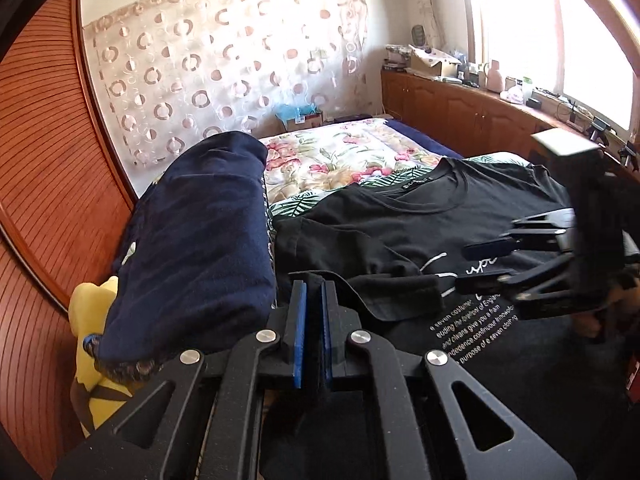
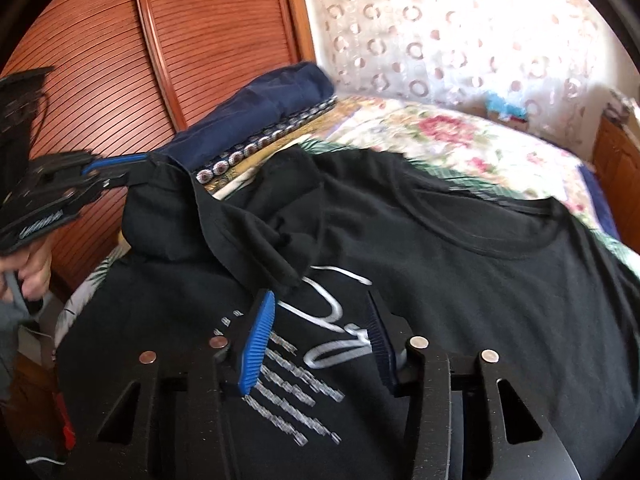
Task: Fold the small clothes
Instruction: 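Carry the navy stack with the left gripper away from the T-shirt, then lower the navy stack beside the shirt and open the left gripper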
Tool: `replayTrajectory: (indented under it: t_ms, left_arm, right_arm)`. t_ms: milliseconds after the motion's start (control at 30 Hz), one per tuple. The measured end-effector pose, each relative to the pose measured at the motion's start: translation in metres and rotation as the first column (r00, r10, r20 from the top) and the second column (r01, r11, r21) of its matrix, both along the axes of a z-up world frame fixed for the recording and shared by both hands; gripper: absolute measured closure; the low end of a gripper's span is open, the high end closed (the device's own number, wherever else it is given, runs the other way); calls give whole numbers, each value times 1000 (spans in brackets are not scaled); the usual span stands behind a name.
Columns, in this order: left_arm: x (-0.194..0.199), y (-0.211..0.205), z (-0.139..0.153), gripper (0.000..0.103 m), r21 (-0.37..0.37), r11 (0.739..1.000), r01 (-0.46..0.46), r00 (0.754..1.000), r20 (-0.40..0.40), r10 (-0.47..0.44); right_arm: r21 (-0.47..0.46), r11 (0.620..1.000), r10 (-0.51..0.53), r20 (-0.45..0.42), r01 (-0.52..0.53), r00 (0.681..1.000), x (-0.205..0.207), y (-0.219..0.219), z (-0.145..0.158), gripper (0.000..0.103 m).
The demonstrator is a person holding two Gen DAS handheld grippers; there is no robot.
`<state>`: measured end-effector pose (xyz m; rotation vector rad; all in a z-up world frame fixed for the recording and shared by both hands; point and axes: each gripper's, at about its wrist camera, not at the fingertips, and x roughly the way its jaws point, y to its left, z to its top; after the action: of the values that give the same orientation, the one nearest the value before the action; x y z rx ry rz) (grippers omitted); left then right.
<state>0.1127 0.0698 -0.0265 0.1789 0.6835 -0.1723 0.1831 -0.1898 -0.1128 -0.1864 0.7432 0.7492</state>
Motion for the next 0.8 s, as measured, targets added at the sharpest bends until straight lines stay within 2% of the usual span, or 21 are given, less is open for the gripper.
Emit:
replayTrajectory:
  t_ms: [167,233,300,400,633,800]
  left_arm:
    - [0,3,-4,95,-31,999,-9,1000,-4,9]
    - [-1,4,-5,95,-40,999,-14,1000,-4,14]
    - [-3,6,-5,95,-54,998,-16,1000,-2,16]
    - [-10,5,-5,95,-80,997,-8,1000,-2,8]
    - [-37,-19,-12,95,-125,990,64,998,-13,-66]
    - [-48,-40,-26,95,-149,983,103,993,-42,-110]
  right_arm:
    - [-58,997,44,-35,-46,998,12,29,-17,60]
    - [-85,995,49,-5,-50,999,13,37,-19,63]
    - [-86,994,69,-12,-70,998,14,41,-21,82]
    - [-91,991,102,-3,-102,995,15,47,-21,98]
    - [-18,998,69,39,-68,997,27,23,2,99]
    - [-9,999,35,43,-34,998,35,8,13,99]
